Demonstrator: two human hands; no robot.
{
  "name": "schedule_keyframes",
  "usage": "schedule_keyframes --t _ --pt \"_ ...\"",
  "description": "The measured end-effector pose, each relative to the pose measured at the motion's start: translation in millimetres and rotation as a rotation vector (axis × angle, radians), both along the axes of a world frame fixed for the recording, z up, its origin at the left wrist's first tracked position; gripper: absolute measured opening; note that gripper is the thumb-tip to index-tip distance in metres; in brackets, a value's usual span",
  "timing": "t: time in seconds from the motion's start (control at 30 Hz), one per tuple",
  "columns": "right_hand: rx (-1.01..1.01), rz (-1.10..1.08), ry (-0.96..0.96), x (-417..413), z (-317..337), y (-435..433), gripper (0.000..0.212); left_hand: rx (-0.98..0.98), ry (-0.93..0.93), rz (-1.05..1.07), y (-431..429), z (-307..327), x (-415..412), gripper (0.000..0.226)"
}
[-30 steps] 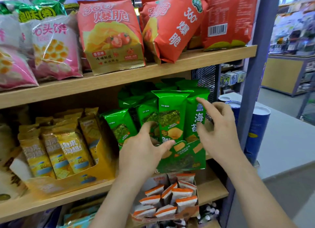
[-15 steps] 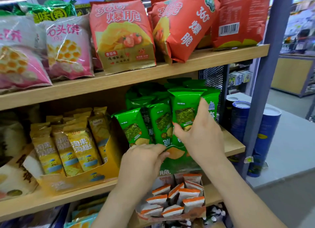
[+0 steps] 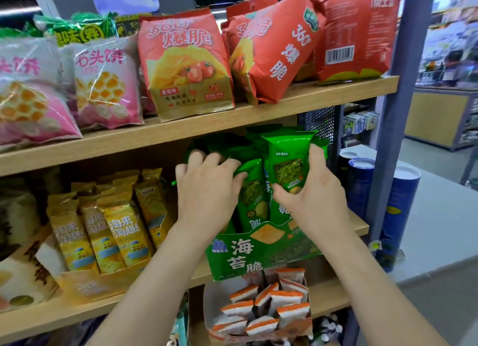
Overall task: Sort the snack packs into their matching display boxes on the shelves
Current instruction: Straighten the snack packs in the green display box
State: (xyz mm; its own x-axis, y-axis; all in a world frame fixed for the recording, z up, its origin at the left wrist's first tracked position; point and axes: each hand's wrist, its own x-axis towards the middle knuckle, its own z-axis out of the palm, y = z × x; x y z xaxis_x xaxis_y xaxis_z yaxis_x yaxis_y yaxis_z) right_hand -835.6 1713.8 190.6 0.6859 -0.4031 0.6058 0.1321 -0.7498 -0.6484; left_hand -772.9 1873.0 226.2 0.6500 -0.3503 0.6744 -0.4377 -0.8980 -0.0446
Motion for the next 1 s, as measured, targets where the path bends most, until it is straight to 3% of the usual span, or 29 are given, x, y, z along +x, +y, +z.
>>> schedule_keyframes --t 0.1,0.33,0.63,0.8,0.9,0.93,1.0 --pt "-0.037 0.001 0.028 3 -5 3 0.073 -0.095 -0.064 -0.094 1 -8 4 0.023" --pt "-0.072 -0.068 0.148 -3 -12 4 0.059 -0.233 -0.236 -0.354 14 -6 -4 0.027" --pt "-0.129 -0.186 0.25 -4 -8 7 0.06 -0.435 -0.256 -0.497 34 -6 -4 0.019" --pt "-0.159 -0.138 0.334 -8 -5 12 0.058 -0.204 -0.185 -0.437 25 -15 -4 0.021" --pt "-0.159 -0.083 0.465 -16 -2 8 0.08 -0.143 -0.192 -0.383 27 -28 -7 0.021" --pt "-0.161 -0.087 0.442 -22 1 7 0.09 -0.132 -0.197 -0.38 28 -28 -7 0.02" --pt "-0.22 -0.148 0.216 -34 11 9 0.094 -0.108 -0.191 -0.382 30 -25 -10 0.024"
